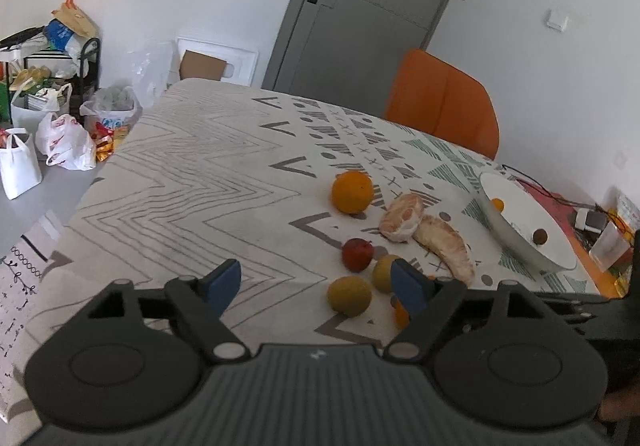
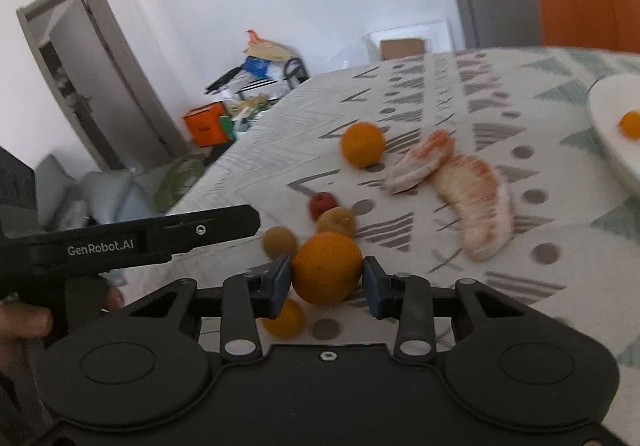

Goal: Organize fruits
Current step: 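Grasp the large orange with the right gripper while the left grasps an apricot, then carry the orange and apricot over the white plate with both grippers, then open both grippers to release the orange and apricot onto the plate, then move both grippers back toward the fruit left on the table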

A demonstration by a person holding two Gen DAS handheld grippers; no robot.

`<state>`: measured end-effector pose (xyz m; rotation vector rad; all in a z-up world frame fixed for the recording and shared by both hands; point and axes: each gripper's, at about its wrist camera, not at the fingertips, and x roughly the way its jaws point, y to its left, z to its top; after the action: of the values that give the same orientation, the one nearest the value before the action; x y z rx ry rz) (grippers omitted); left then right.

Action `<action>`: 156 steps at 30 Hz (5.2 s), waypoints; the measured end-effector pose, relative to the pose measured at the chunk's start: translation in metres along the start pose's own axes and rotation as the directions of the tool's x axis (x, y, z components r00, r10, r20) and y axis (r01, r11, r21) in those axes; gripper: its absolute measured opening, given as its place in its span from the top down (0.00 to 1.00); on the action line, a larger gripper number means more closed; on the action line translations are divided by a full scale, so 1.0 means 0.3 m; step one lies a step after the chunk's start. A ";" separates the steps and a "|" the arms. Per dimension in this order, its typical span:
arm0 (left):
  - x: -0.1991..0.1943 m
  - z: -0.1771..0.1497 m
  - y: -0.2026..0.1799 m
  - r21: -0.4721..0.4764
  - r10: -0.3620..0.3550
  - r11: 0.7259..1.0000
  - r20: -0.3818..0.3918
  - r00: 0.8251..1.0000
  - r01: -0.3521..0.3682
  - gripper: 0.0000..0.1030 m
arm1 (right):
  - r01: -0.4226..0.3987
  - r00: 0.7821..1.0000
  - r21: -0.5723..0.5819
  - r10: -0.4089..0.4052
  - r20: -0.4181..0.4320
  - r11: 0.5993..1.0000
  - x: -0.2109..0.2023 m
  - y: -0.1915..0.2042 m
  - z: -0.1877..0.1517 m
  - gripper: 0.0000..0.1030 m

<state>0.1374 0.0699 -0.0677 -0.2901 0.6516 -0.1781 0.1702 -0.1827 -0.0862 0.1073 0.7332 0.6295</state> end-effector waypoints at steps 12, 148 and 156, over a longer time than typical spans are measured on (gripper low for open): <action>0.067 -0.024 -0.079 0.094 0.030 0.995 -0.055 0.998 -0.025 0.32 | 0.057 0.997 0.058 -0.060 0.053 0.997 -0.084 -0.091 -0.003 0.65; 0.026 0.138 -0.470 0.204 0.028 0.978 0.118 0.993 -0.051 0.00 | 0.229 0.891 0.278 -0.316 0.327 0.933 -0.476 -0.424 -0.028 0.00; -0.030 0.141 -0.407 0.160 0.056 0.984 0.141 0.988 -0.079 0.00 | 0.204 0.893 0.262 -0.289 0.344 0.943 -0.485 -0.391 -0.028 0.00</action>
<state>0.1476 -0.0343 0.0086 -0.1188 0.5073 -0.1450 0.1406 -0.3620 -0.0420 0.3262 0.4271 0.2660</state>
